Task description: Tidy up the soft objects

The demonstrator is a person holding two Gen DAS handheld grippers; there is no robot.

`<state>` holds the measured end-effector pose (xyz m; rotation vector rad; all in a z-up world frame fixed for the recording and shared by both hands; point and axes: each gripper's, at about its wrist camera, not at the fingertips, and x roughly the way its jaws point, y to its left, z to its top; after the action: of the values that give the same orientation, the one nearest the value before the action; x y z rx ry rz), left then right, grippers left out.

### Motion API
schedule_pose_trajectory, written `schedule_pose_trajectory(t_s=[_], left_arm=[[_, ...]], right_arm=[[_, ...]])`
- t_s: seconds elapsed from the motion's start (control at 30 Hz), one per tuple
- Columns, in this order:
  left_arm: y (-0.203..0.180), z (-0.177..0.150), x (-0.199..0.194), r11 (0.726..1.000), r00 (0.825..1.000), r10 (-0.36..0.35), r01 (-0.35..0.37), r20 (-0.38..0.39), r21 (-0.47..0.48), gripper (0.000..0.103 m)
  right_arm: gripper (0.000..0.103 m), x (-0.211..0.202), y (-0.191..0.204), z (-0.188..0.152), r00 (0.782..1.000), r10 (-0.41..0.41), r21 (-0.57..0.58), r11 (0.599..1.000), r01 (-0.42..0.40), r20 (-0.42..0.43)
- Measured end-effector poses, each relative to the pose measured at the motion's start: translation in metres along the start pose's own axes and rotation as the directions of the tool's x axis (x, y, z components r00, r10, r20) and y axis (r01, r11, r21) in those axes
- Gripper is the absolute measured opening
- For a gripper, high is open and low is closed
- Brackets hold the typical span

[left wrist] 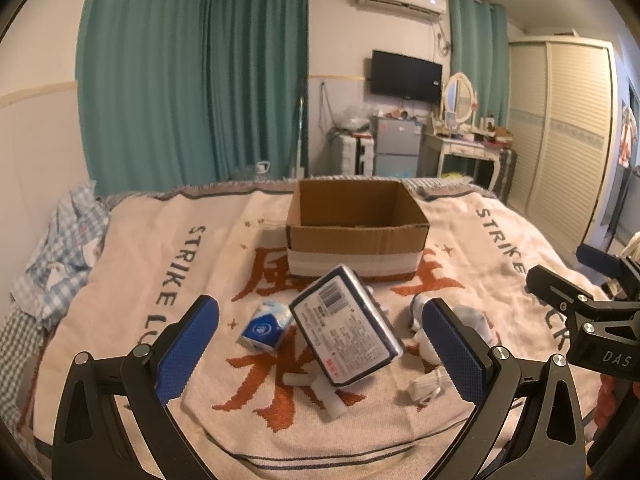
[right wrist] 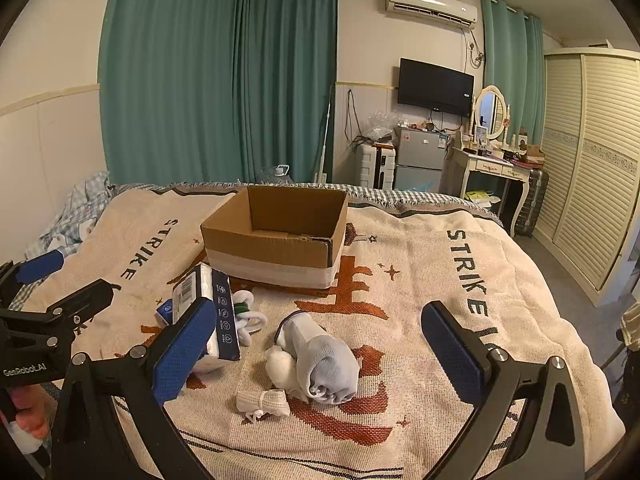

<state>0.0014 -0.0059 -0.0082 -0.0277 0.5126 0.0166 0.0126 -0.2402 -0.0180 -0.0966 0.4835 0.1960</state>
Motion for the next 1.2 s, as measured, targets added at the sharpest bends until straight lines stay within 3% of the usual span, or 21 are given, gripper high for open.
schedule_pose_trajectory(t_s=[1.2], left_arm=[[0.0008,0.0002,-0.0012,1.000,1.000,-0.006,0.006,0.007,0.005,0.103]], right_arm=[[0.103,-0.0001,0.0006,0.0006,1.000,-0.002,-0.001,1.000,0.002,-0.004]])
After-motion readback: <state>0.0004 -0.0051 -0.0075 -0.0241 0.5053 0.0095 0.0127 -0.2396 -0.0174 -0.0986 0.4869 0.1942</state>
